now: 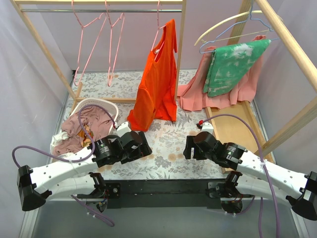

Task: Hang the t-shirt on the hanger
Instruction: Pick up the T-shirt and place it in the bin.

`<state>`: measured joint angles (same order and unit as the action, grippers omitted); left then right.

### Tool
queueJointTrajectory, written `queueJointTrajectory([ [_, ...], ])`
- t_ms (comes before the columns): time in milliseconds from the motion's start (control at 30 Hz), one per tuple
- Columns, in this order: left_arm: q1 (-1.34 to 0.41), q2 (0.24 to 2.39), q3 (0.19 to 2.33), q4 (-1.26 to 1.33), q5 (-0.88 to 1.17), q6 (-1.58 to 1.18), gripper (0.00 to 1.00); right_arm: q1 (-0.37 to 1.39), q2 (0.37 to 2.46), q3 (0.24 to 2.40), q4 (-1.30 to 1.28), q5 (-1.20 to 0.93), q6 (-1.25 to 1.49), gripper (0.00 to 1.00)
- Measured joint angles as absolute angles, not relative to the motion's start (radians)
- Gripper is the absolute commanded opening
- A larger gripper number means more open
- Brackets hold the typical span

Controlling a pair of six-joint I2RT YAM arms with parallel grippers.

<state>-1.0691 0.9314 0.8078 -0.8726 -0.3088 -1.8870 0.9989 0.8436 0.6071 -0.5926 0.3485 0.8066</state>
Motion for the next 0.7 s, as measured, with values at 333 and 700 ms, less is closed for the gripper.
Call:
queueJointTrajectory([
  [333,-1.069,1.09,1.033,-1.093,-0.434,-1.941,0.98,0.999,0.838,0.606,-0.53,0.34,0.76,0.83],
  [700,-0.908,0.956,1.085,-1.248,-0.579,-1.927,0.98,0.998,0.9,0.606,-0.485,0.321,0.758,0.82],
])
